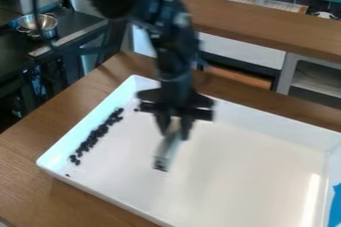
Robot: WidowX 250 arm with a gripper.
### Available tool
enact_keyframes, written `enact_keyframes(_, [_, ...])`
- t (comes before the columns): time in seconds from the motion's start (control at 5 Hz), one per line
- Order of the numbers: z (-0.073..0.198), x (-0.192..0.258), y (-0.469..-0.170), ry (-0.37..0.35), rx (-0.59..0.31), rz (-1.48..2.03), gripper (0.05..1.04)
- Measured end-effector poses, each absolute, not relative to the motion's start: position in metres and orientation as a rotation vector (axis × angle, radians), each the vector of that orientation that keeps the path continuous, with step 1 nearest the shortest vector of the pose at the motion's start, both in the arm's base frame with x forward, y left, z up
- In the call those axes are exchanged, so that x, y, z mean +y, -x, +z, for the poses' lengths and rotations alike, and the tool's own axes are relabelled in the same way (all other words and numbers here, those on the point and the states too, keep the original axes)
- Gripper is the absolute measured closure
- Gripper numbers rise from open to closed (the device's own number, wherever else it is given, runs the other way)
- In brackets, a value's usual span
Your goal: Sweep into pile
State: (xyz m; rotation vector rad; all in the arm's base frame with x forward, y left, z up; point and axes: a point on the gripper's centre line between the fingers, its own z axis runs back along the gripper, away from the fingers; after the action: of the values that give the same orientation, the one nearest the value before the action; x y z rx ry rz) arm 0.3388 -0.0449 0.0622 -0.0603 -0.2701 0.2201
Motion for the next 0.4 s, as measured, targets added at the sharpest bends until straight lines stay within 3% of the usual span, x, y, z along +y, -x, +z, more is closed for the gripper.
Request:
enact_keyframes(0.2, [0.073,-0.095,-0.343,0.037,-0.318,0.178,0.713])
enact_keyframes(0.4, [0.063,-0.141,-0.346,0.046,-0.327,0.143,0.713])
